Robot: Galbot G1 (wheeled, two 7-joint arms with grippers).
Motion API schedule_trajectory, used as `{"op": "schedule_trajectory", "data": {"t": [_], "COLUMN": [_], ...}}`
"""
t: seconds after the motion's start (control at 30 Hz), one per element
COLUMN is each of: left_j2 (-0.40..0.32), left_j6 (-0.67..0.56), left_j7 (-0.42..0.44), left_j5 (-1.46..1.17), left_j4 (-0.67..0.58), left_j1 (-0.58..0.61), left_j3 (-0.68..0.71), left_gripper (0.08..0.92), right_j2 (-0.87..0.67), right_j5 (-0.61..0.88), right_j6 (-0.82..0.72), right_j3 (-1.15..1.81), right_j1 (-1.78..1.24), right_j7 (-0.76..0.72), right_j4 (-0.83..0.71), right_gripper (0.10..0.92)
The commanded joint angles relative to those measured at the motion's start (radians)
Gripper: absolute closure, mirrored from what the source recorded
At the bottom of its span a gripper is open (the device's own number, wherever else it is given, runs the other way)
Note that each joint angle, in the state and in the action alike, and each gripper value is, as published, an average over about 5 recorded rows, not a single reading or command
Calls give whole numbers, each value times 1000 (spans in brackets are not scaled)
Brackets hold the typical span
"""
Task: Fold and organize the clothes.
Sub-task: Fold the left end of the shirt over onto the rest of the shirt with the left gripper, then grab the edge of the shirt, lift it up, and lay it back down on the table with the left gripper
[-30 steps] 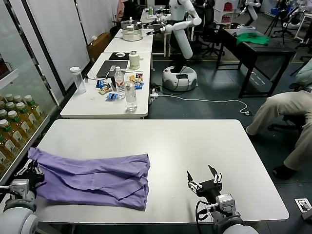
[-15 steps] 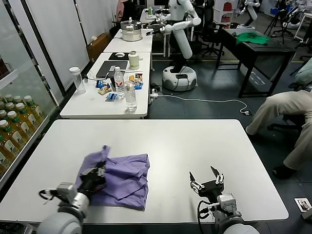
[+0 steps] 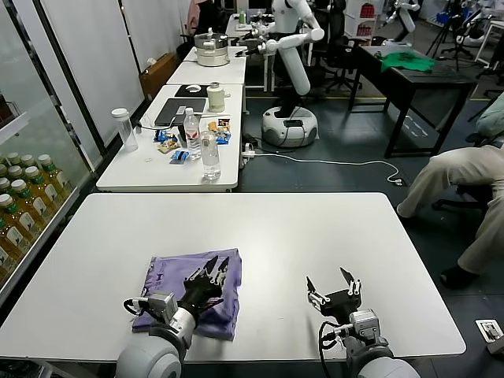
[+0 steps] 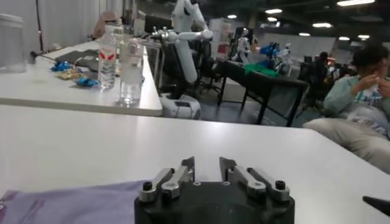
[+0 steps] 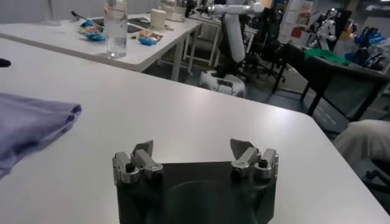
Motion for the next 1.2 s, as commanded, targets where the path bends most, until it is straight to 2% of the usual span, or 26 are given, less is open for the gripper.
{"op": "schedule_trajectory", "data": {"t": [0.03, 0.13, 0.27, 0.43, 0.6, 0.73, 0.83, 1.2], "left_j2": [132, 185, 187, 144, 122, 118, 117, 109], "left_j6": [-19, -26, -42, -40, -36, -38, -33, -22], "left_j7": [-74, -83, -79, -56, -6, 27, 36, 36], "left_j5": [14, 29, 37, 40, -1, -71, -100, -122], "left_j4": [-60, 64, 199, 213, 216, 217, 216, 194], "left_j1": [83, 149, 178, 180, 149, 130, 126, 134], "left_j3": [-235, -377, -417, -374, -343, -339, -335, -314], "left_gripper": [564, 477, 365, 225, 179, 177, 208, 519], "right_j2": [3, 1, -1, -2, -5, -5, -4, -2], "right_j5": [1, 2, 2, 1, 1, 0, 0, -2], "right_j6": [0, 0, 1, 1, 1, 1, 1, 0], "right_j3": [-11, -9, -6, -8, 0, 2, 2, -5], "right_j1": [18, 20, 20, 17, 8, 2, 1, 3], "right_j7": [-2, -6, -10, -10, -10, -10, -9, -6], "right_j4": [-14, -13, -20, -19, -11, -6, -3, 0], "right_gripper": [203, 203, 203, 203, 203, 203, 203, 203]}}
